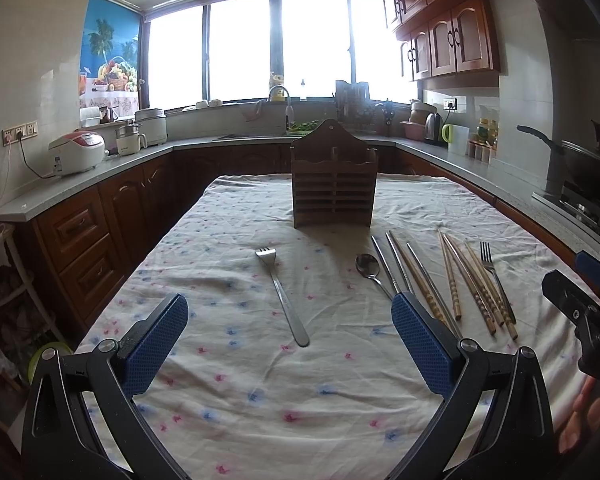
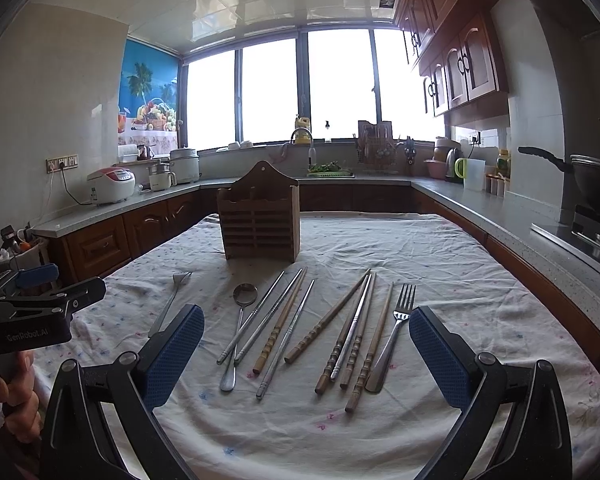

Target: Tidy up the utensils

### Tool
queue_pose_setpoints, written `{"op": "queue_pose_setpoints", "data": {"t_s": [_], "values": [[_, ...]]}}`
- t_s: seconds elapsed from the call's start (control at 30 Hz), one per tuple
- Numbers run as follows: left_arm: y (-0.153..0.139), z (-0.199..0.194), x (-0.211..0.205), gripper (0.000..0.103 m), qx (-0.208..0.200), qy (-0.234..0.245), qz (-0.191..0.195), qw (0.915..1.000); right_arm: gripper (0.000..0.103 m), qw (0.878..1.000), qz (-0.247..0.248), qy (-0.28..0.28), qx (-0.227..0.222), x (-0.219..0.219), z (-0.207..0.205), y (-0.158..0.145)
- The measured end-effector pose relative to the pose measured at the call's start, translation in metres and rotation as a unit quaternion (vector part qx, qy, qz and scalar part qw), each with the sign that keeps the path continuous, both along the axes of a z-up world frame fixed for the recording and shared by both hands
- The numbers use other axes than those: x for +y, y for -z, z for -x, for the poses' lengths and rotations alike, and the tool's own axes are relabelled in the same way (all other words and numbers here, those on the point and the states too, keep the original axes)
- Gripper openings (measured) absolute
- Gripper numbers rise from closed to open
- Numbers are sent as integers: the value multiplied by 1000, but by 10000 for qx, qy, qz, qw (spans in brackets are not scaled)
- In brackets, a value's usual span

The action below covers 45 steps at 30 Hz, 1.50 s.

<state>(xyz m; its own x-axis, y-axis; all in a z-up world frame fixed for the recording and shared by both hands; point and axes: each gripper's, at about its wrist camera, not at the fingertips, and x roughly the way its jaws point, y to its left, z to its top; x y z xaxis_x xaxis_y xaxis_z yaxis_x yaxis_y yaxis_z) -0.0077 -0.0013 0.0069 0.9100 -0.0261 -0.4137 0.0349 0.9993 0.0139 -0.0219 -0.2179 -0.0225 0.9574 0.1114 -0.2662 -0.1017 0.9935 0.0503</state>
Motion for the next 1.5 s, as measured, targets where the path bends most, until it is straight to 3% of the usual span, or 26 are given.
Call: {"op": "queue_pose_setpoints", "data": {"t_s": [0.47,0.87,1.27,1.5], "values": [[0,-3,-3,103,48,29,26,10000,103,10000,-42,-17,6,-1,-1,0],[3,-34,-8,103,443,229,59,9987,103,9990,-308,-29,326,-14,-17,-3],[2,-112,-19,103,1419,597,306,9876,102,9943,-520,2,927,-33,-55,-4],[-2,-154,-38,98,1695,819,374,9814,88,9899,-732,91,1211,-49,-86,-7]]}}
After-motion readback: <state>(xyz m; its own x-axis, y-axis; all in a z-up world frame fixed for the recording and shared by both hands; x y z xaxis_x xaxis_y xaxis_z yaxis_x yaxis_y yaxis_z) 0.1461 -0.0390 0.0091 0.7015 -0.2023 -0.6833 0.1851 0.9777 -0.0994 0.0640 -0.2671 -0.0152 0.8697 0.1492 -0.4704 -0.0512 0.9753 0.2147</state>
